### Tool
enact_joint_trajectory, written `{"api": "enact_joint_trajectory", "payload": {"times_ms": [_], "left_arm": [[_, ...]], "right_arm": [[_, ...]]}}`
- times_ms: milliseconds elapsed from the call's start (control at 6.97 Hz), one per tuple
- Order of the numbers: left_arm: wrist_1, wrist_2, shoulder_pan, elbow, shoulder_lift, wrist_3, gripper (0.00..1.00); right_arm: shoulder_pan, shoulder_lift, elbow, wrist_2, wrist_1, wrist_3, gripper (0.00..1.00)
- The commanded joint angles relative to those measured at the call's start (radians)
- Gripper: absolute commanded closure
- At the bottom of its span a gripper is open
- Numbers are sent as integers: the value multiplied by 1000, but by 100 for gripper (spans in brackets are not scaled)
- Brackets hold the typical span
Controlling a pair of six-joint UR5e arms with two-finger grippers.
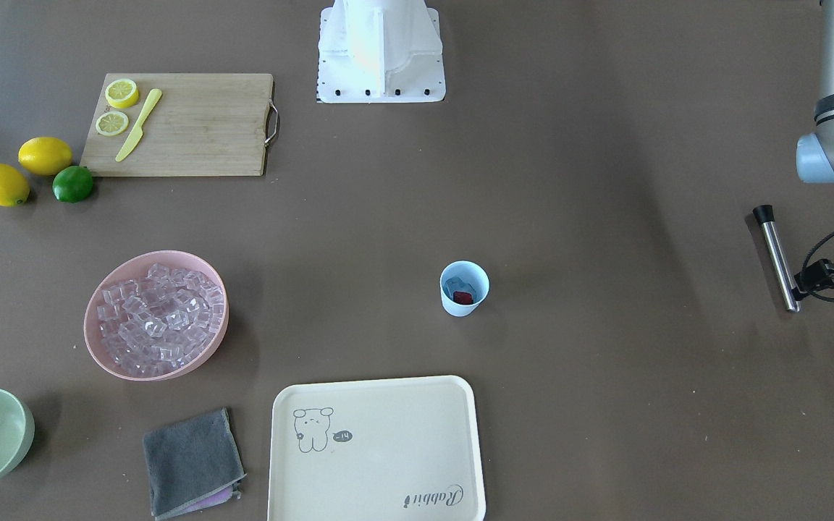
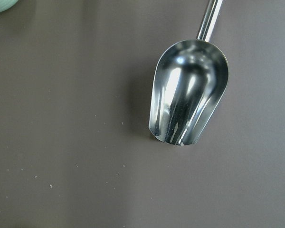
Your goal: Mash ice and strawberries in cup
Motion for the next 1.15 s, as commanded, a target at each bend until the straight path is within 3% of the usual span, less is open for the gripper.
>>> {"api": "enact_joint_trajectory", "payload": {"times_ms": [0, 573, 860, 1004], "left_arm": [[-26, -3, 2, 3, 20, -3, 2], [-40, -4, 26, 14, 19, -51, 2], [-97, 3, 101, 20, 23, -101, 3], [-95, 34, 112, 25, 23, -107, 9]], "right_arm": [[39, -3, 4, -7, -77, 1, 0], [48, 0, -5, 5, -76, 12, 0], [59, -6, -8, 2, -72, 12, 0], [65, -11, -8, 1, -71, 12, 0]]}}
